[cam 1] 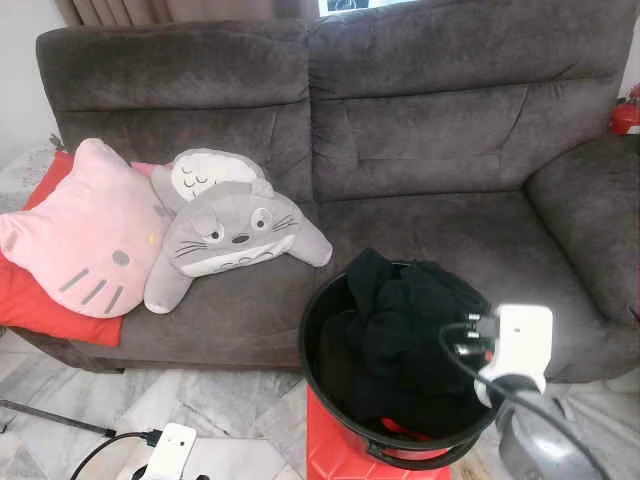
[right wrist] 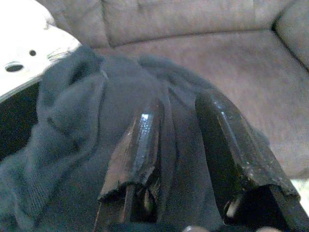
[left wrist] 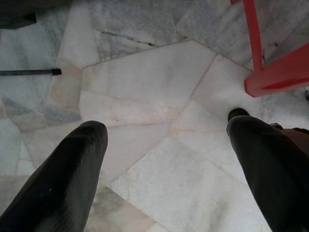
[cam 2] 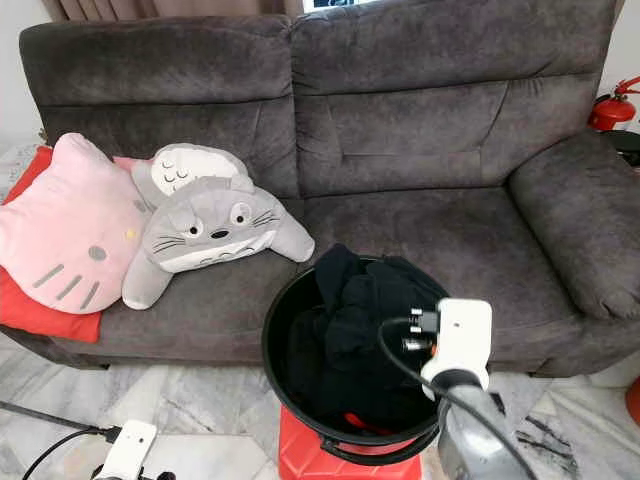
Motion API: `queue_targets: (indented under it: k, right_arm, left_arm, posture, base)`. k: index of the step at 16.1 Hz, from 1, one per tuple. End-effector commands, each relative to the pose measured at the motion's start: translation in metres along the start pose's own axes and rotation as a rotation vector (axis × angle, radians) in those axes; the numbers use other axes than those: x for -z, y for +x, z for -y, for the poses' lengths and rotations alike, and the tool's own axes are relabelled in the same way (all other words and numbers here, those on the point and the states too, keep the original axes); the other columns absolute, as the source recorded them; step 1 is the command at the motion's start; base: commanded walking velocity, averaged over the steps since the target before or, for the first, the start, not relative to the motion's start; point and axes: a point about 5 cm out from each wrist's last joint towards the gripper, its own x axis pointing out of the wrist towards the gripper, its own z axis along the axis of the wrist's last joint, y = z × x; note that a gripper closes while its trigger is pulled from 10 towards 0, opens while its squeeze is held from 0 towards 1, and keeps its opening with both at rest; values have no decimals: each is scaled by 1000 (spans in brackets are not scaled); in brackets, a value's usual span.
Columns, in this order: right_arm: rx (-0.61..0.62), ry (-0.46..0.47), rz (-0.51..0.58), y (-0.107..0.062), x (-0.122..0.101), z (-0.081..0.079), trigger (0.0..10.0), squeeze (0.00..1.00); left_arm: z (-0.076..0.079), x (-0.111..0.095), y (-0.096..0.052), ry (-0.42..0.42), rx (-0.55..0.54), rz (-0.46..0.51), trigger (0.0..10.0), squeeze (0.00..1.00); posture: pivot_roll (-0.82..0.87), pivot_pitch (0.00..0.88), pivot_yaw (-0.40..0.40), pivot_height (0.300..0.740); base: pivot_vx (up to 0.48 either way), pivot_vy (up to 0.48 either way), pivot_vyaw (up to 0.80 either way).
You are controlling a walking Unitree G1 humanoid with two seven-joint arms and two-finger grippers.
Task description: Hang hanger
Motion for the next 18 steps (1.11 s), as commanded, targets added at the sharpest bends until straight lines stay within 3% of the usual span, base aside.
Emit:
queue_targets:
  k: [1, 4, 7, 8, 9, 12, 13, 14, 18]
  right_arm:
    - [-32, 15, 15, 3, -4, -2, 10000, 0]
    - [-27, 17, 40, 8, -11, 3, 10000, 0]
    - [-34, 126, 58, 14, -14, 10, 10000, 24]
    - [-49, 147, 63, 15, -14, 9, 10000, 1000]
    - [-67, 221, 75, 17, -16, 8, 10000, 1000]
    - [-82, 303, 66, 18, -13, 6, 10000, 1000]
    - [-96, 302, 36, 18, -8, 5, 10000, 180]
    - [-100, 292, 7, 19, -3, 5, 10000, 0]
    - [-57, 342, -35, 19, 8, 9, 10000, 0]
  left_arm:
    - [-5, 5, -1, 18, -3, -22, 10000, 0]
    - [-5, 6, -2, 16, -3, -24, 10000, 0]
    - [-5, 6, -2, 17, -3, -25, 10000, 0]
    - [-5, 6, -2, 17, -3, -25, 10000, 0]
    - [-5, 6, -2, 15, -5, -24, 10000, 0]
    - [-6, 6, -2, 17, -5, -26, 10000, 0]
    - [-6, 6, -2, 18, -4, -26, 10000, 0]
    - [-6, 6, -2, 17, -4, -25, 10000, 0]
    - [-7, 6, -2, 17, -6, -25, 10000, 0]
  posture:
    - [-197, 0, 115, 740]
    - [-196, 0, 115, 740]
    - [-195, 0, 117, 740]
    - [-192, 0, 117, 740]
    - [-189, 0, 116, 740]
    - [-191, 0, 120, 740]
    - [-191, 0, 120, 740]
    - [-191, 0, 120, 740]
    - [-185, 0, 120, 740]
  base:
    - [0, 0, 0]
    - [0, 0, 0]
    - [0, 0, 0]
    - [0, 0, 0]
    - [0, 0, 0]
    - [0, 0, 0]
    - [0, 0, 0]
    - [0, 0, 0]
    - [0, 0, 0]
